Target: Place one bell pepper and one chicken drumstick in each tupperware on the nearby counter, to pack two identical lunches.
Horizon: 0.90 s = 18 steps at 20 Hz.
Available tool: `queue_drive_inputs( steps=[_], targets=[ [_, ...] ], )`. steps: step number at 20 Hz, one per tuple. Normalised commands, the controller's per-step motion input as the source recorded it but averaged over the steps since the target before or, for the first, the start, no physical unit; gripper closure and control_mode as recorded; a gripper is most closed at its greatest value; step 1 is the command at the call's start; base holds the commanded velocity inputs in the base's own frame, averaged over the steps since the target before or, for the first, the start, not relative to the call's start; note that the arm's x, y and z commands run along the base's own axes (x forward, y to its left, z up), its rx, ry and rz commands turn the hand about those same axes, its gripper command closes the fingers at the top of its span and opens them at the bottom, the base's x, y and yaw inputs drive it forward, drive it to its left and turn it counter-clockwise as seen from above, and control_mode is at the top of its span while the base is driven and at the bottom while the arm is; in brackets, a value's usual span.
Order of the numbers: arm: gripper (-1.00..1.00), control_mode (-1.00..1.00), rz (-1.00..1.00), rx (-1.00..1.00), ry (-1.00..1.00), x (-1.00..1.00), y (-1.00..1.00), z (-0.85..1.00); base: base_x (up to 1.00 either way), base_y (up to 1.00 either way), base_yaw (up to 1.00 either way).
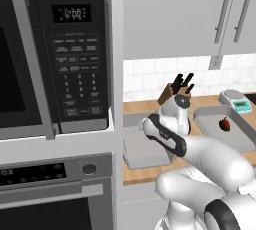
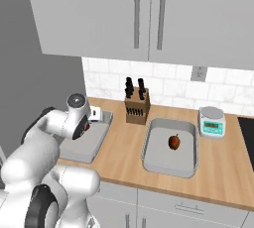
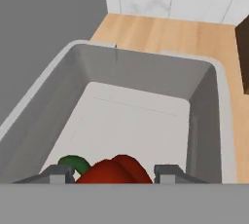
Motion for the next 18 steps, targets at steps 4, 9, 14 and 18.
queue_drive_inputs(
  steps=[4,9,14,18],
  targets=[
    [1.0,-1.0,0.0,0.0,0.04,0.52,0.14,-0.39,0.0,0.0,0.0],
    [1.0,-1.0,0.0,0.0,0.0,0.36,0.05,-0.44,0.0,0.0,0.0],
    [-1.0,-1.0,0.0,0.0,-0.02,0.11,0.05,-0.19,0.0,0.0,0.0],
    [-1.0,-1.0,0.0,0.0,-0.02,-0.02,0.0,0.53,0.0,0.0,0.0]
  ],
)
